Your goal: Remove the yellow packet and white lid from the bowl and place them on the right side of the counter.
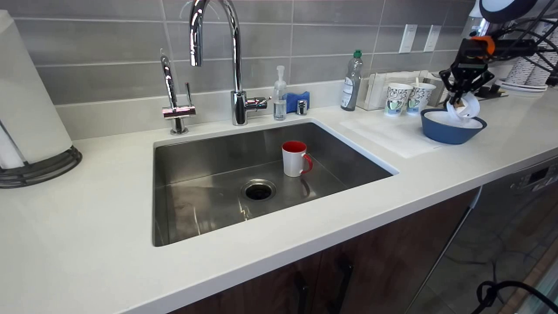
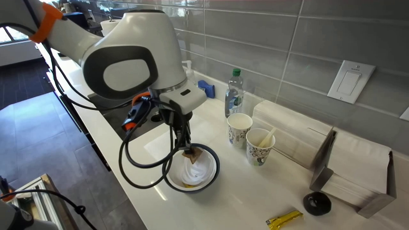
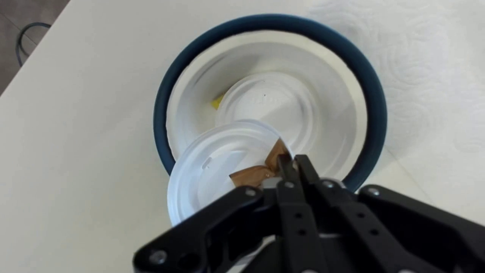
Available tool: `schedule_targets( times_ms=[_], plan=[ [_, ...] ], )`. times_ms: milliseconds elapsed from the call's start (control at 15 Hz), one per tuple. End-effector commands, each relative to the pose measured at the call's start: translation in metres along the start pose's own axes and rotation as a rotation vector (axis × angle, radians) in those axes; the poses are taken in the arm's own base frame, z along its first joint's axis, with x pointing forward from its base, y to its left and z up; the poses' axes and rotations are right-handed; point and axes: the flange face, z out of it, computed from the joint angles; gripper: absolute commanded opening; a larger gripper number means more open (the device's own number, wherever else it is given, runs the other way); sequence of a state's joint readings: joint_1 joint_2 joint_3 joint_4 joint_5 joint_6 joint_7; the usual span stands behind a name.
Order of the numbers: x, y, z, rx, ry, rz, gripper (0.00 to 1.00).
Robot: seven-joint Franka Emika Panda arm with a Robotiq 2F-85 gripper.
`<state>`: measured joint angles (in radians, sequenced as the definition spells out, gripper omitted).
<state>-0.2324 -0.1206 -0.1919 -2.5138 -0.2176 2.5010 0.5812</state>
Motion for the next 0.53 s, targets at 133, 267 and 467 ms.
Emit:
schedule_targets(
  times_ms=[133,267,467],
  plan=[
    [0.029,0.022,-0.016,-0.001,0.047,0.069,0.01],
    [0.045,0.034,-0.025,-0.013,0.080,0.109,0.01],
    [0.072,0.052,-0.030,-0.033,0.123,0.155,0.01]
  ],
)
